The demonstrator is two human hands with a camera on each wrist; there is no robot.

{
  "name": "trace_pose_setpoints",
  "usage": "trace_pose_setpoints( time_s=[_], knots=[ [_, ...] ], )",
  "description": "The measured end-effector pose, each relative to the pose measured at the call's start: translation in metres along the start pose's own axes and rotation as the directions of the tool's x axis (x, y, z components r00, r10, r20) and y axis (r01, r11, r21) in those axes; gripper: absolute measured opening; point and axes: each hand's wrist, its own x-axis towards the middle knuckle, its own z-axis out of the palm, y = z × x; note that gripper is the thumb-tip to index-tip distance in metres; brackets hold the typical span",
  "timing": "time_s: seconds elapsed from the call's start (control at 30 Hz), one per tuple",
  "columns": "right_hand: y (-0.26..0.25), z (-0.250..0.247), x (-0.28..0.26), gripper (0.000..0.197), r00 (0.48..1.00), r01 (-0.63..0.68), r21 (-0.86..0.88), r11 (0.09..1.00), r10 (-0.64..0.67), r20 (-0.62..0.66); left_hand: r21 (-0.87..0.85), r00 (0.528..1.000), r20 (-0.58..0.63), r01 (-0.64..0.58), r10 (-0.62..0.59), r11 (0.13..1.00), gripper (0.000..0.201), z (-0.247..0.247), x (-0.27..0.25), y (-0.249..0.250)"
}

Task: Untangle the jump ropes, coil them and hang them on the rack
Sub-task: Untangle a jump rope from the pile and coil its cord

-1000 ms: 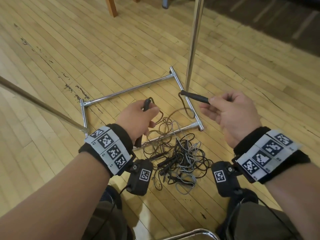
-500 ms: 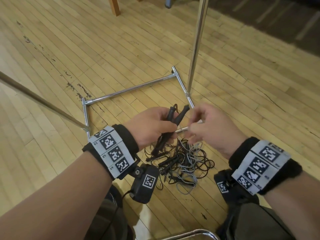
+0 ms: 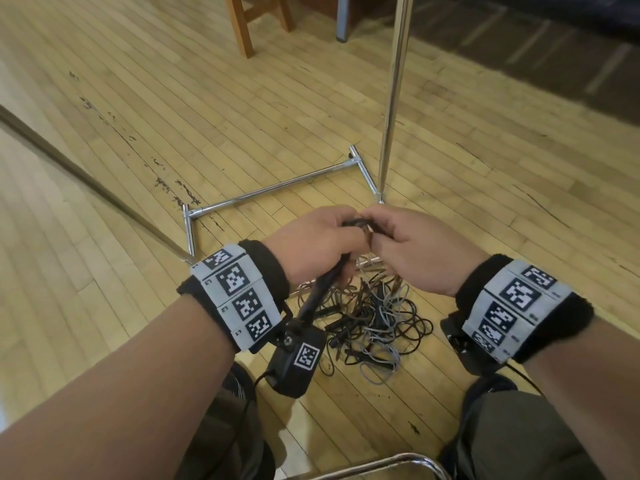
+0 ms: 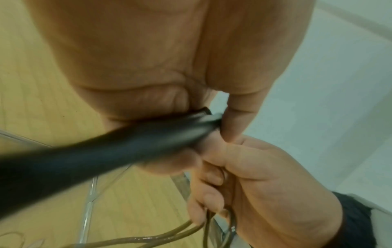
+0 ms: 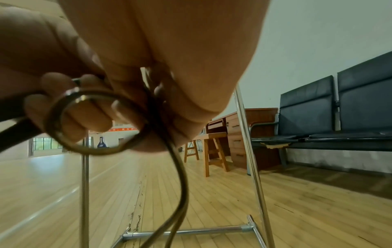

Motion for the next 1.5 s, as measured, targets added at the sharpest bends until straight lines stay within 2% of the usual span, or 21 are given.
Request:
trace_pose_setpoints(
  time_s=[0.17, 0.3, 0.4, 0.47, 0.57, 0.63, 0.67, 0.73, 0.77, 0.8, 0.83, 0.87, 0.9, 0.93, 0.97, 1.03, 1.1, 1.17, 1.3, 1.4, 1.5],
  knots=[
    [-0.004, -0.014, -0.005, 0.016, 0.992, 0.039, -0.08, 0.996, -0.048, -0.12, -0.276, 0.965, -0.261, -0.094, 0.02, 0.957, 0.011, -0.007, -0.013, 0.024],
    [0.005, -0.033, -0.007, 0.01, 0.971, -0.005, -0.081, 0.997, -0.015, -0.239, -0.338, 0.954, -0.278, -0.209, 0.115, 0.918, 0.036, -0.017, -0.022, 0.029],
    [0.011, -0.041, -0.008, 0.006, 0.969, -0.041, -0.16, 0.986, 0.0, -0.247, -0.38, 0.916, -0.387, -0.259, 0.102, 0.888, 0.046, -0.021, -0.027, 0.029],
    [0.02, -0.046, -0.008, 0.012, 0.983, -0.094, -0.288, 0.953, 0.043, -0.178, -0.496, 0.868, -0.495, -0.327, 0.047, 0.804, 0.046, -0.036, -0.029, 0.033],
    [0.034, -0.058, -0.012, 0.021, 0.952, -0.304, -0.408, 0.861, 0.262, -0.158, -0.623, 0.789, -0.611, -0.435, -0.057, 0.65, 0.048, -0.068, -0.038, 0.035],
    [0.041, -0.069, -0.017, 0.023, 0.886, -0.432, -0.361, 0.827, 0.313, -0.342, -0.617, 0.746, -0.66, -0.471, -0.088, 0.63, 0.045, -0.078, -0.04, 0.03],
    [0.04, -0.077, -0.021, 0.022, 0.82, -0.436, -0.277, 0.856, 0.252, -0.514, -0.591, 0.731, -0.675, -0.45, -0.104, 0.669, 0.042, -0.08, -0.039, 0.028],
    [0.029, -0.091, -0.029, 0.017, 0.595, -0.206, -0.085, 0.975, 0.056, -0.802, -0.489, 0.724, -0.682, -0.349, -0.101, 0.799, 0.035, -0.077, -0.034, 0.021],
    [0.023, -0.096, -0.031, 0.014, 0.525, -0.075, -0.037, 0.997, 0.008, -0.851, -0.429, 0.742, -0.667, -0.308, -0.068, 0.849, 0.032, -0.073, -0.031, 0.018],
    [0.019, -0.097, -0.032, 0.013, 0.54, -0.038, -0.016, 0.999, 0.007, -0.842, -0.387, 0.767, -0.641, -0.291, -0.029, 0.875, 0.03, -0.067, -0.028, 0.016],
    [0.019, -0.095, -0.03, 0.013, 0.639, -0.109, -0.027, 0.994, 0.049, -0.767, -0.371, 0.791, -0.612, -0.289, 0.003, 0.883, 0.03, -0.061, -0.026, 0.016],
    [0.021, -0.088, -0.029, 0.017, 0.786, -0.261, -0.09, 0.961, 0.157, -0.598, -0.373, 0.815, -0.579, -0.292, 0.025, 0.881, 0.03, -0.055, -0.024, 0.016],
    [0.024, -0.08, -0.027, 0.028, 0.886, -0.39, -0.23, 0.892, 0.296, -0.356, -0.381, 0.839, -0.541, -0.294, 0.047, 0.877, 0.031, -0.049, -0.022, 0.016],
    [0.027, -0.07, -0.026, 0.044, 0.903, -0.422, -0.395, 0.816, 0.416, -0.105, -0.383, 0.865, -0.497, -0.289, 0.069, 0.877, 0.03, -0.044, -0.02, 0.016],
    [0.028, -0.062, -0.025, 0.056, 0.868, -0.373, -0.508, 0.776, 0.486, 0.106, -0.369, 0.893, -0.441, -0.271, 0.089, 0.889, 0.028, -0.039, -0.018, 0.016],
    [0.023, -0.051, -0.02, 0.069, 0.824, -0.253, -0.471, 0.845, 0.443, 0.353, -0.301, 0.949, -0.296, -0.204, 0.112, 0.932, 0.026, -0.03, -0.013, 0.012],
    [0.017, -0.045, -0.012, 0.072, 0.89, -0.201, -0.257, 0.945, 0.286, 0.355, -0.206, 0.978, -0.173, -0.149, 0.114, 0.967, 0.029, -0.017, -0.008, 0.007],
    [0.013, -0.038, -0.003, 0.066, 0.967, -0.168, 0.033, 0.985, 0.159, 0.2, -0.167, 0.99, -0.1, -0.12, 0.104, 0.979, 0.03, -0.004, -0.003, 0.006],
    [-0.004, -0.027, 0.006, 0.065, 0.993, -0.052, 0.495, 0.868, -0.009, 0.12, -0.273, 0.993, -0.071, -0.109, 0.093, 0.956, 0.032, 0.008, 0.0, 0.013],
    [-0.007, -0.019, 0.009, 0.06, 0.979, -0.091, 0.561, 0.823, -0.029, 0.201, -0.301, 0.959, -0.256, -0.196, 0.119, 0.933, 0.041, 0.01, 0.002, 0.017],
    [-0.005, -0.006, 0.01, 0.021, 0.971, -0.206, 0.318, 0.925, 0.152, 0.185, -0.345, 0.898, -0.426, -0.277, 0.113, 0.897, 0.045, 0.006, 0.006, 0.018]
  ],
)
